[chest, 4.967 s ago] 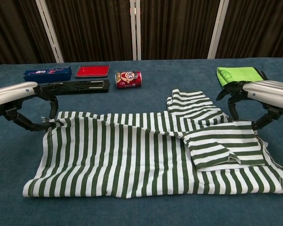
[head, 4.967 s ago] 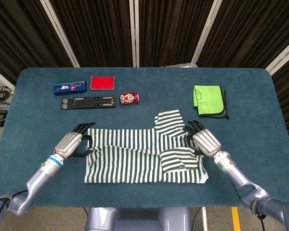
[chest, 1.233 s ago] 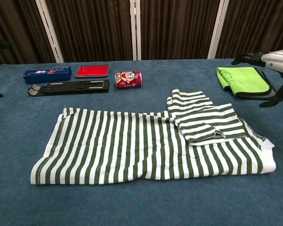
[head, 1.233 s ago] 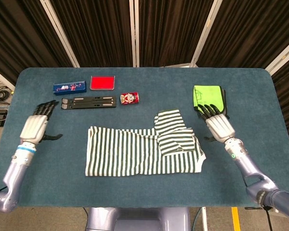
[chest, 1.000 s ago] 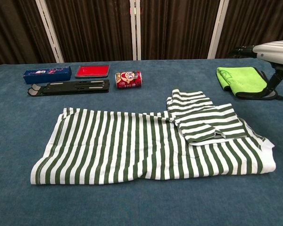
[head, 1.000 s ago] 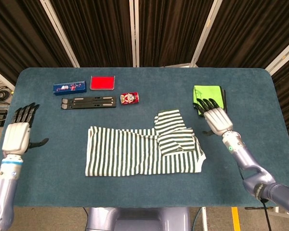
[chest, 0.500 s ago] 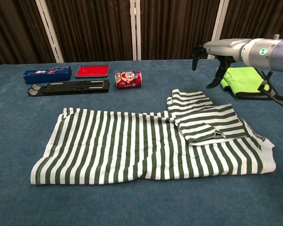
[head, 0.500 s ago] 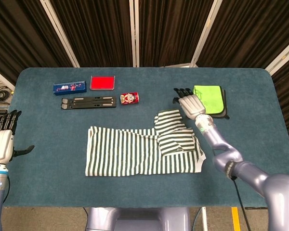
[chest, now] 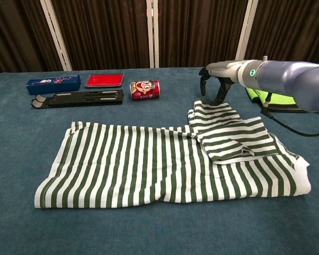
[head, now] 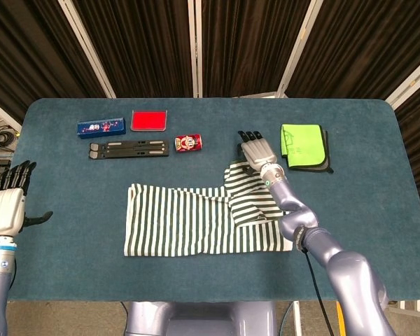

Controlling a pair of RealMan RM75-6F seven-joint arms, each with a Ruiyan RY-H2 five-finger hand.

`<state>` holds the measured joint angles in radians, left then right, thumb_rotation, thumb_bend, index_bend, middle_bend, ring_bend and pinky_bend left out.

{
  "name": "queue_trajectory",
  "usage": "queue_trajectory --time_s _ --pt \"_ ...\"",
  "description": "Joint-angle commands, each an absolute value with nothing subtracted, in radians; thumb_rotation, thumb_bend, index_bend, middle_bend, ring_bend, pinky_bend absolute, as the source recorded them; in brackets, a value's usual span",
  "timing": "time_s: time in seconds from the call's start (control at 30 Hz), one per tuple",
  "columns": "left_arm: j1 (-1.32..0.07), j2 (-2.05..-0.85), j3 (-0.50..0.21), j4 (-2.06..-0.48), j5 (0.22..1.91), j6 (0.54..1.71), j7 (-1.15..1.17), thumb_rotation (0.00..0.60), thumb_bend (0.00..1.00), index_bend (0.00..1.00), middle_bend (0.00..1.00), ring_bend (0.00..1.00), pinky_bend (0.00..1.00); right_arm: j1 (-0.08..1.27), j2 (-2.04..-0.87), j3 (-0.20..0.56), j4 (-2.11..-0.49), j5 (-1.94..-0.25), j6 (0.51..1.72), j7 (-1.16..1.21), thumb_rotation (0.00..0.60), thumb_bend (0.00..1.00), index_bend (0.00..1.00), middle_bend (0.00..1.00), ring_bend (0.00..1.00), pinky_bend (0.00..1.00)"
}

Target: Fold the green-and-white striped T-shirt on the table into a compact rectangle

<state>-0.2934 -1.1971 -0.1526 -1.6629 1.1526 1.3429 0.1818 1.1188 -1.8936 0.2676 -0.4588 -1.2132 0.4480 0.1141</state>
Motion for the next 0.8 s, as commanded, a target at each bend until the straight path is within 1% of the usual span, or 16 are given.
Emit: queue_trajectory --time_s 0.03,0.33,0.6,0.8 --pt "-0.293 -1.2 -0.155 -1.659 1.153 1.343 0.181 0.6 0.0 0.0 0.0 0.0 0.0 1.139 -1.931 0.262 -0.404 -1.231 0.418 0.159 0.6 0.23 0.43 0.0 0.0 0.0" --pt "-0.295 -1.212 -0.157 -1.652 1.158 1.331 0.182 0.6 0.0 0.0 0.0 0.0 0.0 1.144 -1.95 0.213 -0.363 -1.303 0.381 0.264 0.6 0.26 0.44 0.0 0.0 0.0" --pt "-0.293 -1.216 -0.16 -1.643 1.169 1.331 0.173 0.6 0.0 0.0 0.0 0.0 0.0 1.148 -1.968 0.19 -0.334 -1.345 0.394 0.329 0.6 0.3 0.46 0.0 0.0 0.0" --pt "-0.291 -1.219 -0.161 -1.639 1.173 1.333 0.173 0.6 0.0 0.0 0.0 0.0 0.0 1.152 -1.986 0.179 -0.303 -1.364 0.402 0.362 0.6 0.33 0.56 0.0 0.0 0.0"
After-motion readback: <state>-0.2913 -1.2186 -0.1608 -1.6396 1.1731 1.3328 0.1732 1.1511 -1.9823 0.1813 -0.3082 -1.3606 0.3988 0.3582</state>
